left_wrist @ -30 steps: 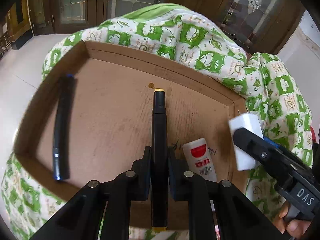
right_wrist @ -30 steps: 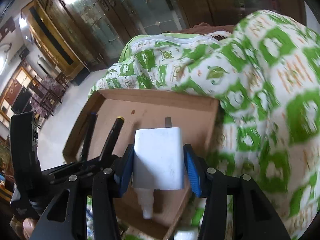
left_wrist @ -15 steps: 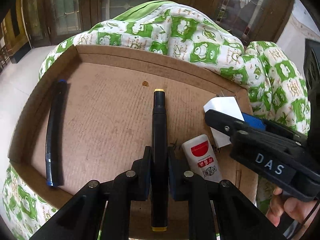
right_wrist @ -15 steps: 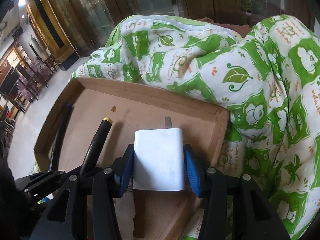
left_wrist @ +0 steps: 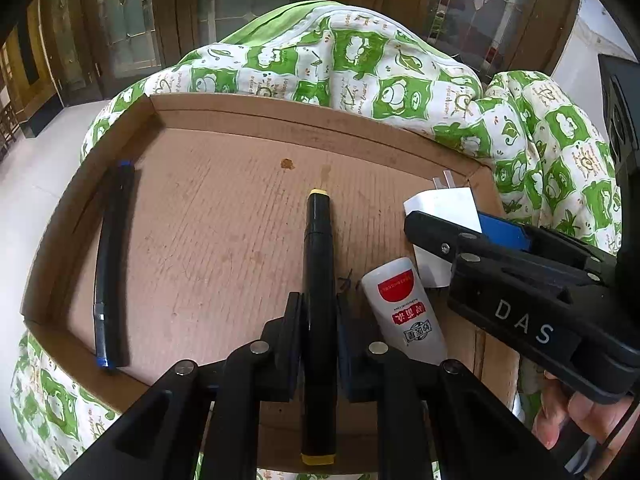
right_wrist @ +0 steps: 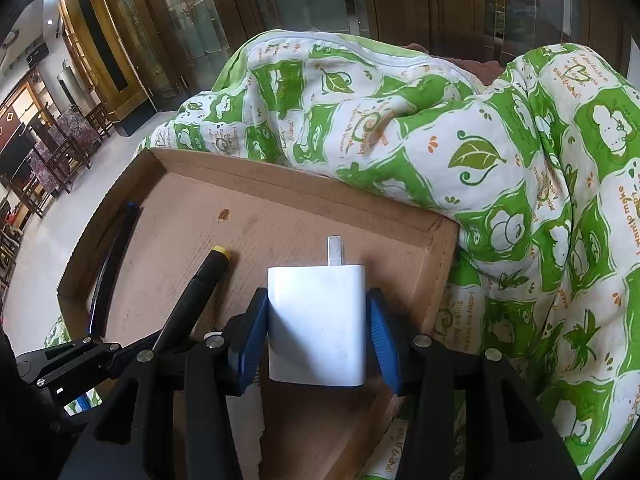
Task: Organize rigid objects
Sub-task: 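Release the marker in the tray with the left tool while the right tool releases the charger, then grasp the pink tube with the right tool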
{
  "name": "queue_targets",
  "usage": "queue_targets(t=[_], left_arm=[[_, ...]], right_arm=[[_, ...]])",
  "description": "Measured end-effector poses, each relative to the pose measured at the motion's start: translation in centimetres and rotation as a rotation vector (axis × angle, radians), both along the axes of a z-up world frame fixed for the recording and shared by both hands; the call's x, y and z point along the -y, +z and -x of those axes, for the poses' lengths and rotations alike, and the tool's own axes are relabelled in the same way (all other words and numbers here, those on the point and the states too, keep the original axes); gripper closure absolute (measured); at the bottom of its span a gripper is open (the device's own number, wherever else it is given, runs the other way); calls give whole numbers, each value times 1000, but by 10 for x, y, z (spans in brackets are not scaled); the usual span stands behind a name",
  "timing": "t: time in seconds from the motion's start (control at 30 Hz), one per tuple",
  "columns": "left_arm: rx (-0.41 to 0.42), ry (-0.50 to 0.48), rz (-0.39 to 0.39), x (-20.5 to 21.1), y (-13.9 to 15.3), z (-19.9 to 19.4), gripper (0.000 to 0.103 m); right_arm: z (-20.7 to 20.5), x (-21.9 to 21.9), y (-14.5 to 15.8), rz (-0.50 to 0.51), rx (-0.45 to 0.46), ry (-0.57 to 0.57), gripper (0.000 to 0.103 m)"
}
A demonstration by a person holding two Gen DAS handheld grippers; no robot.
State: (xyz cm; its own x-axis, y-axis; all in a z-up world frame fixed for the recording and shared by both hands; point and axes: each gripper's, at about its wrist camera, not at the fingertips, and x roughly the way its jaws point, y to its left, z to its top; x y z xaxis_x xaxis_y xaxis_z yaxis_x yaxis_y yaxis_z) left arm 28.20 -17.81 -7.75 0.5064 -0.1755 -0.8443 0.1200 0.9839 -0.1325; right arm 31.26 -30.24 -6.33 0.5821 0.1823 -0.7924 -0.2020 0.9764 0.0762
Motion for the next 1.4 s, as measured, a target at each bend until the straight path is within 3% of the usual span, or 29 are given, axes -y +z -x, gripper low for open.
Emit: queue_targets(t=[0.07,0.2,0.5,0.7,0.83,1.1,1.23,1.4], left_arm=[[-2,-1,1,2,0,-1,81],[1,4,-12,1,4,5,44],[34,-14,-46,-1,27,33,44],[86,-42,-123,-3,49,68,29],[103,-42,-162,-8,55,88,21],[49,-46,-199,-19,45,126,20],[20,-28,-159,-41,28,156,12],[-77,113,72,-89,8,177,10]], right_arm=[[1,1,0,-5,3,-1,55],[7,3,5,-13,28,-8,50],[36,25,32,-145,94,-49,41],[72,33,49,-237,137,-62,27],[94,32,48,-258,121,-44,25],[130,37,43,-278,78,-21,19],[138,49,40,-341,40,-25,19],[142,52,35,-387,-27,-2,19]])
